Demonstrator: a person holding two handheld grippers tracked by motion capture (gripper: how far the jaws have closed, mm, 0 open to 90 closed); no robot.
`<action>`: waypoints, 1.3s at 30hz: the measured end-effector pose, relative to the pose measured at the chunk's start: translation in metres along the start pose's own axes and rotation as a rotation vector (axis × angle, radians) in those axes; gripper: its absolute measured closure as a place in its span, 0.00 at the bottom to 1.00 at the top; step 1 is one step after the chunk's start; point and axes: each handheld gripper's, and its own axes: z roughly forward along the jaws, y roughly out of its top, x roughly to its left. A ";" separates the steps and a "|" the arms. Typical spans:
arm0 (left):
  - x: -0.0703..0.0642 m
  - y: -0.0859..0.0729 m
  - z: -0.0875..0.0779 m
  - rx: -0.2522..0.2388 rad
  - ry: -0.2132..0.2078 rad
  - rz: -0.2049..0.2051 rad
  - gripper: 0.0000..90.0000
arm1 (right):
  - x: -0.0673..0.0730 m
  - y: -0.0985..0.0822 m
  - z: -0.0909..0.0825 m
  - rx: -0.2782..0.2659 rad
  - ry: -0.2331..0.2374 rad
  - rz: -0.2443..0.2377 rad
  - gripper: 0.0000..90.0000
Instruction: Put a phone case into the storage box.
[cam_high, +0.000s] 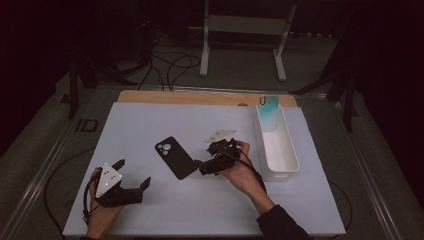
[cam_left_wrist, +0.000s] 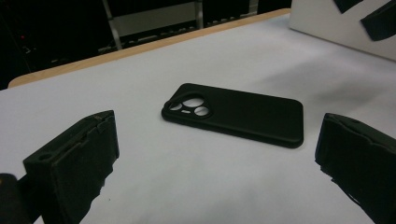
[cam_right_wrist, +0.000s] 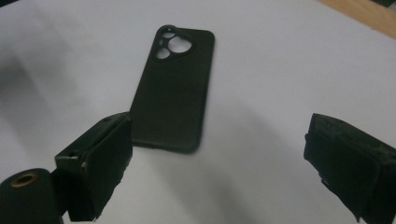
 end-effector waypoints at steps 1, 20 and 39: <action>0.000 0.000 0.000 0.000 0.000 0.000 0.00 | 0.002 0.002 0.003 0.007 0.010 0.007 0.09; 0.000 0.000 0.000 0.000 -0.001 -0.001 0.00 | 0.017 0.008 0.059 0.153 0.039 -0.020 0.09; 0.000 0.000 0.000 -0.001 -0.002 -0.001 0.00 | 0.039 0.011 0.104 0.247 0.039 -0.036 0.09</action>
